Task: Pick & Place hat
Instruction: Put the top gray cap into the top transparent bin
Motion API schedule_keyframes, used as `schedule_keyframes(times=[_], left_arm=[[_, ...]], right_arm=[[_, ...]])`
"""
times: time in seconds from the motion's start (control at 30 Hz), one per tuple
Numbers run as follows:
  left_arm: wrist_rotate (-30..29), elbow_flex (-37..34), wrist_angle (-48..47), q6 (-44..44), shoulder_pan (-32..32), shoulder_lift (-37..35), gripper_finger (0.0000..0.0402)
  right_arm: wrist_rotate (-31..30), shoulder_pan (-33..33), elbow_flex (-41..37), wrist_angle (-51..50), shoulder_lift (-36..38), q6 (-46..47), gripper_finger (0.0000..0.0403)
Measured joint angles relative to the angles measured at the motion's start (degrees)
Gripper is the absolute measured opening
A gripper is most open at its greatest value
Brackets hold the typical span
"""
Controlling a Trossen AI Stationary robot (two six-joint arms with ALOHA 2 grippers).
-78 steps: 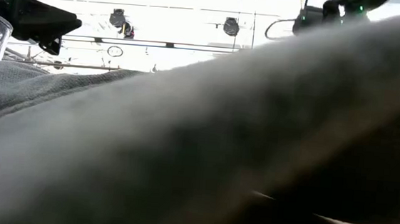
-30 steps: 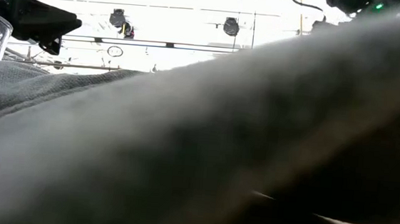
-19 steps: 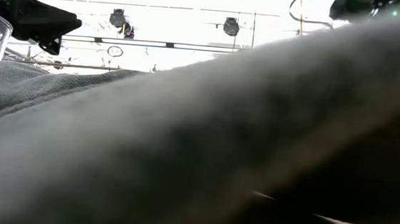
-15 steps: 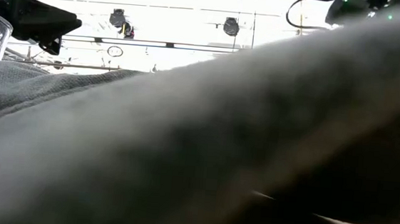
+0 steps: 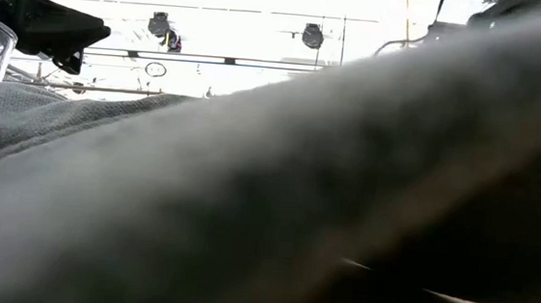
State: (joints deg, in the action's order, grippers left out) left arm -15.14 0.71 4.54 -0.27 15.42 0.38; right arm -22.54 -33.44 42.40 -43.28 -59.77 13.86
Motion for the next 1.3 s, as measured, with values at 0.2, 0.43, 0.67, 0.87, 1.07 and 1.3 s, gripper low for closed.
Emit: schedule_keyframes(times=[0.2,0.43,0.67,0.87,1.07,1.3], left_arm=[[0.0,0.0,0.0,0.0,0.0,0.0,0.0076],[0.0,0.0,0.0,0.0,0.0,0.0,0.0076],[0.0,0.0,0.0,0.0,0.0,0.0,0.0076],[0.0,0.0,0.0,0.0,0.0,0.0,0.0076],[0.0,0.0,0.0,0.0,0.0,0.0,0.0076],[0.0,0.0,0.0,0.0,0.0,0.0,0.0076]], right_arm=[[0.0,-1.5,0.1,1.9,-5.7,-1.5,0.0000],[2.5,-2.2,0.3,4.6,-10.5,-2.4,0.0000],[3.2,-2.3,0.3,5.6,-11.6,-2.4,0.0000],[5.6,-3.0,0.2,3.6,-11.7,-1.3,0.0000],[6.8,-5.3,-2.5,3.1,-11.7,-1.2,0.0000],[7.0,-6.4,-3.3,5.2,-10.8,-2.8,0.0000]])
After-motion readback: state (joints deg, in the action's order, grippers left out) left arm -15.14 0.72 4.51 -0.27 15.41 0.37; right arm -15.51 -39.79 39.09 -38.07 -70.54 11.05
